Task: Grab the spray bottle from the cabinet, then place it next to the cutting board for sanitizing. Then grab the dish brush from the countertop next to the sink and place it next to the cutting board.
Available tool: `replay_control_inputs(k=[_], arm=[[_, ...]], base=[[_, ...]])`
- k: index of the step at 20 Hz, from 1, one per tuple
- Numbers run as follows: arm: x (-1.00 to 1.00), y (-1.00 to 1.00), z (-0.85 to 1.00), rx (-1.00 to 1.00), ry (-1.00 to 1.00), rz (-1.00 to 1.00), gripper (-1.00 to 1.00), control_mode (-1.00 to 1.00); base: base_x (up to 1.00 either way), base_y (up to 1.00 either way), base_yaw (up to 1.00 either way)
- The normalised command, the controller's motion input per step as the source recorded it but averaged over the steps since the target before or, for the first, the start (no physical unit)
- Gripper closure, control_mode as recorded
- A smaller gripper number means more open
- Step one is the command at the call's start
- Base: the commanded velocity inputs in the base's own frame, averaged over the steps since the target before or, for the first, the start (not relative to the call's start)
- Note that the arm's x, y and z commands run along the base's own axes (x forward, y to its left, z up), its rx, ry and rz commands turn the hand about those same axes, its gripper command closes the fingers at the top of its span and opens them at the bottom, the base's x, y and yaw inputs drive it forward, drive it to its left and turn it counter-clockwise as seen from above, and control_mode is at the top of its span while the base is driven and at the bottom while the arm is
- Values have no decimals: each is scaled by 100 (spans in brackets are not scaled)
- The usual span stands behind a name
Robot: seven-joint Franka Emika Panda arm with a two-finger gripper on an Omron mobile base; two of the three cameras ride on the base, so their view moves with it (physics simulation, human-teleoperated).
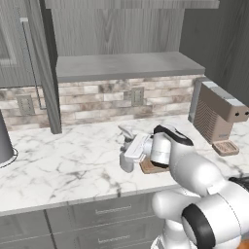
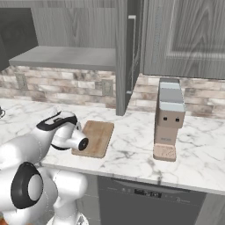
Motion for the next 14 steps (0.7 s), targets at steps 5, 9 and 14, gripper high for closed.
replay_control_inputs(k=[5, 9, 14], arm=[[0, 0, -12, 0, 0, 0, -100, -100], [0, 0, -4, 0, 0, 0, -100, -100], [-18, -5, 0, 3, 0, -6, -100, -100]], base=[[0, 0, 0], [0, 0, 0], [0, 0, 0]])
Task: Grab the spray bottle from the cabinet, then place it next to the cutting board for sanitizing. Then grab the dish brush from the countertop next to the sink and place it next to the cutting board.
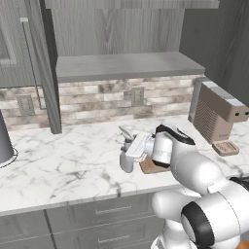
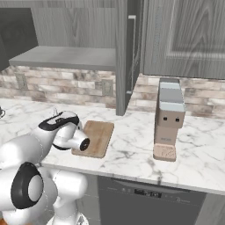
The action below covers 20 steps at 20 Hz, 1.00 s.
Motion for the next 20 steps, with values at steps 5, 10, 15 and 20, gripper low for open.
replay_control_inputs(k=[5, 10, 15, 20], arm=[[-40, -10, 30, 4, 0, -14, -100, -100], [-31, -33, 18, 10, 0, -9, -100, -100], [-45, -34, 29, 10, 0, -7, -100, -100], [-55, -21, 56, 4, 6, -14, -100, -100]], base=[[0, 0, 0], [0, 0, 0], [0, 0, 0], [0, 0, 0]])
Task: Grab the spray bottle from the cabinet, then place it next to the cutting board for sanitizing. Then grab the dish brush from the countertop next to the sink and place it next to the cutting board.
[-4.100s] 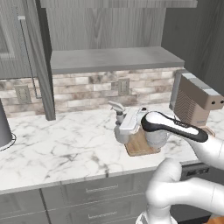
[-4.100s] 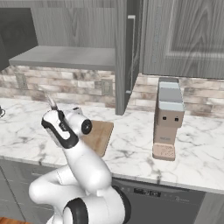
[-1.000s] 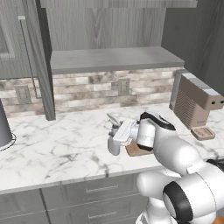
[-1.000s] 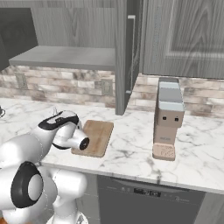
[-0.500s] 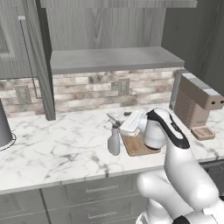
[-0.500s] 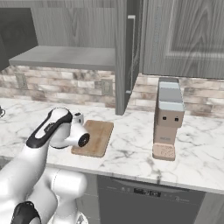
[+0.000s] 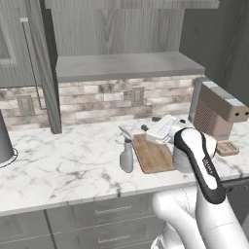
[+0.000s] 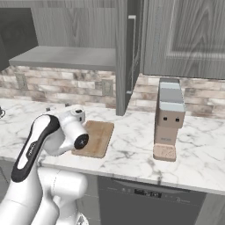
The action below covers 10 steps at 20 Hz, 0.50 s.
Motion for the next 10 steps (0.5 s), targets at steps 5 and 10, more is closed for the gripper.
replay_control_inputs(k=[5, 10], arm=[[-60, -26, 68, 1, 21, -25, -100, -100], [-39, -6, 75, 0, 31, -25, -100, -100]], base=[[0, 0, 0], [0, 0, 0]])
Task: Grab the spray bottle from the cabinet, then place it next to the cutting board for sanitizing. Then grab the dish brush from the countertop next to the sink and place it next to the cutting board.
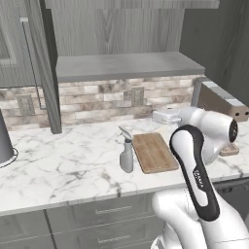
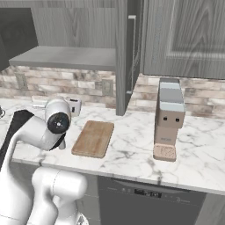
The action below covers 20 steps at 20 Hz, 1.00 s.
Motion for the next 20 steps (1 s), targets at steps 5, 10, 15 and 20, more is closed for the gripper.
replay_control_inputs(k=[5, 10, 15, 20], arm=[[-30, -10, 48, -1, 51, -22, -100, -100], [-19, 3, 3, -9, 33, -17, -100, -100], [-4, 0, -6, -1, 5, 0, -100, -100], [-41, -14, -2, 0, 7, 0, -100, -100]], base=[[0, 0, 0], [0, 0, 0], [0, 0, 0], [0, 0, 0]])
